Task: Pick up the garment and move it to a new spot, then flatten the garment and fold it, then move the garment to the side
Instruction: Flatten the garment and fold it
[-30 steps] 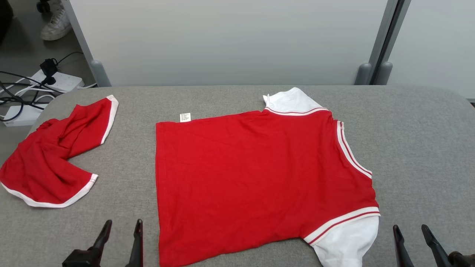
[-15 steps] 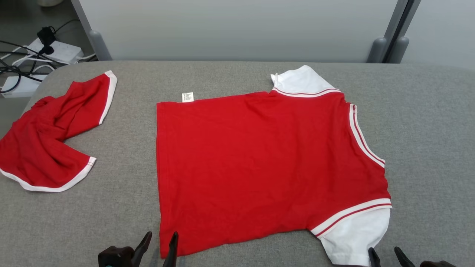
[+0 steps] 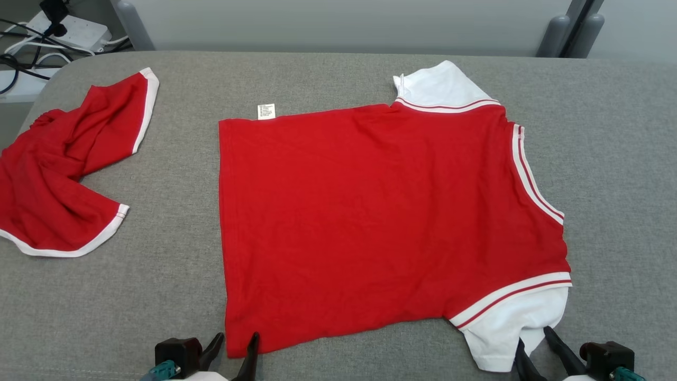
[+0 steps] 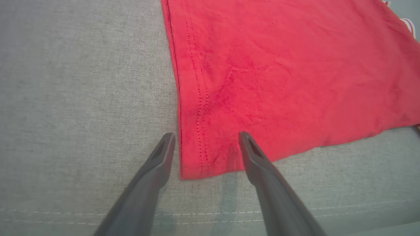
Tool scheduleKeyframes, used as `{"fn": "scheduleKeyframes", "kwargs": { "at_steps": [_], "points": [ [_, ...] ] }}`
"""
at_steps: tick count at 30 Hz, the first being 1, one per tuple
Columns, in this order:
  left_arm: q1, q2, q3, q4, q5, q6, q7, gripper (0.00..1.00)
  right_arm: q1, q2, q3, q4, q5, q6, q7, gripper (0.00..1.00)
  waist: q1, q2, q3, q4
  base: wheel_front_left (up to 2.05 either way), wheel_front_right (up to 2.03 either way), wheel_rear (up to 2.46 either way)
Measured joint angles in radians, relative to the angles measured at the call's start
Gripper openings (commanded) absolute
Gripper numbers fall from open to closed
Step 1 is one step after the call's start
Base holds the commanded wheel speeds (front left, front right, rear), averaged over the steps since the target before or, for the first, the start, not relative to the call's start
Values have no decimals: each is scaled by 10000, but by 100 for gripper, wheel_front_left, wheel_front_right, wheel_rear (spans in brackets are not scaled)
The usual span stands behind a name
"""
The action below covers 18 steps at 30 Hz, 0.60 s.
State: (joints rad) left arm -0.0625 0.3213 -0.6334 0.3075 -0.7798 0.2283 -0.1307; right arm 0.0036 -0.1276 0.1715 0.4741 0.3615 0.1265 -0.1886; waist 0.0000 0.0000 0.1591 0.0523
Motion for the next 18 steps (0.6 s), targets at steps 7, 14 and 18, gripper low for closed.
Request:
{"fn": "scheduleKeyframes", "kwargs": {
  "at_steps": [7,14,18],
  "points": [
    [-124,-148,-17,470,-140,-161,203,100,-202,-4,82,265,146,15,-176,100,0,0,118,-18,0,0,0],
    [-314,-186,-63,767,-343,-368,428,0,-349,-159,117,504,219,17,-190,0,0,0,61,1,0,0,0],
    [-326,-224,-136,828,-410,-437,458,0,-240,-203,79,395,374,19,-190,0,0,0,18,59,0,0,0]
  ]
}}
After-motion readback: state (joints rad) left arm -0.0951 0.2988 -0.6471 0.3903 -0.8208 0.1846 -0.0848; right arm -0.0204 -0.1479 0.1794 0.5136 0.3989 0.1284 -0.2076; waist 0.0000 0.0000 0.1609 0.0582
